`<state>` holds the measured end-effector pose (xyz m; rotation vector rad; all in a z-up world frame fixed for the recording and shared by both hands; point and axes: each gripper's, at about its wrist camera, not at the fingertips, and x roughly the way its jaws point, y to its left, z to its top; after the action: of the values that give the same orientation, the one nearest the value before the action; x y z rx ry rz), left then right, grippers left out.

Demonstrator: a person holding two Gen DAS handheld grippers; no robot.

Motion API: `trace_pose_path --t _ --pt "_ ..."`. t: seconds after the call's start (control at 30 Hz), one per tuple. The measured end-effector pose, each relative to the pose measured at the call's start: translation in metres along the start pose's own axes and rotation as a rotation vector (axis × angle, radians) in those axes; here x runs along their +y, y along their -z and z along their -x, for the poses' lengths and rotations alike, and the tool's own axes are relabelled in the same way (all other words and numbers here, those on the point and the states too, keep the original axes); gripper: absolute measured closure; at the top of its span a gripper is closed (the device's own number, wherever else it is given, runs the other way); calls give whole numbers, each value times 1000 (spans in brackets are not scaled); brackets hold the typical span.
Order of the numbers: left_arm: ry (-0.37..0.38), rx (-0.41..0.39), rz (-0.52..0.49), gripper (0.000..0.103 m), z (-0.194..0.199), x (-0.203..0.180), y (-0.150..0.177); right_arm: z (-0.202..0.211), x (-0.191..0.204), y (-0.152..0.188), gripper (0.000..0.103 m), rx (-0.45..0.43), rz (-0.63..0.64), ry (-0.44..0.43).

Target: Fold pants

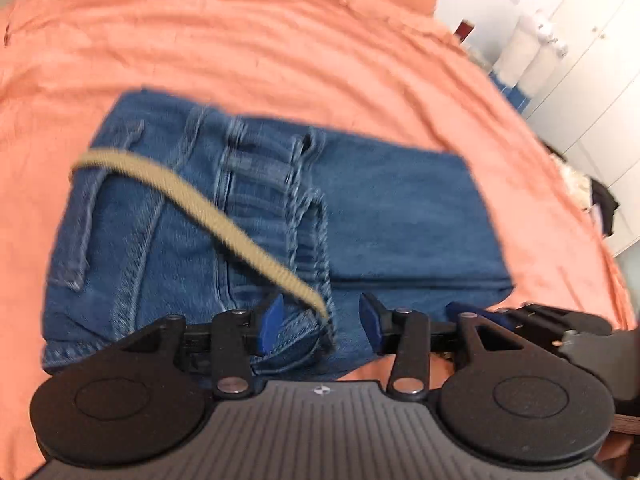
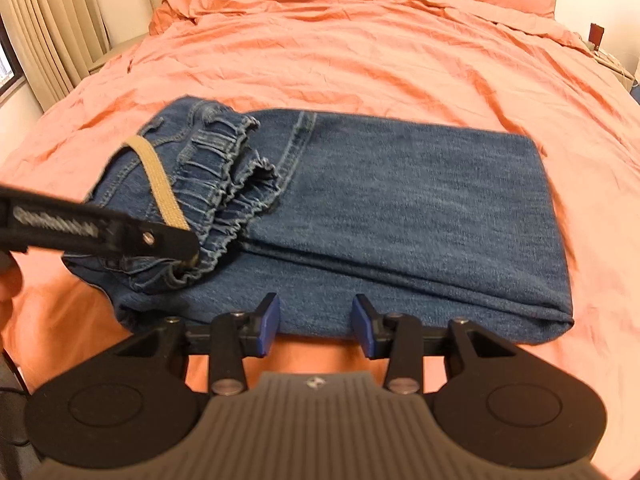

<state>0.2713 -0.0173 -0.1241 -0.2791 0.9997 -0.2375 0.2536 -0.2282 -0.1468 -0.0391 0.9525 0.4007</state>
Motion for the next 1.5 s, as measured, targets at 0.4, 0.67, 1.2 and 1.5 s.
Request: trace_pose_path --t 0.4,0.67,1.2,1.5 --pt "-130 -146 6 50 49 57 -50 17 25 -37 66 -85 -80 -98" --pt "-141 -117 15 52 28 88 -54 -29 40 -77 67 -82 -143 -148" --pt "-36 -133 -15 64 18 105 -76 -45 30 -108 97 -84 -359 -371" --pt "-86 -67 -99 75 -9 87 -78 -56 0 -64 97 0 -558 -306"
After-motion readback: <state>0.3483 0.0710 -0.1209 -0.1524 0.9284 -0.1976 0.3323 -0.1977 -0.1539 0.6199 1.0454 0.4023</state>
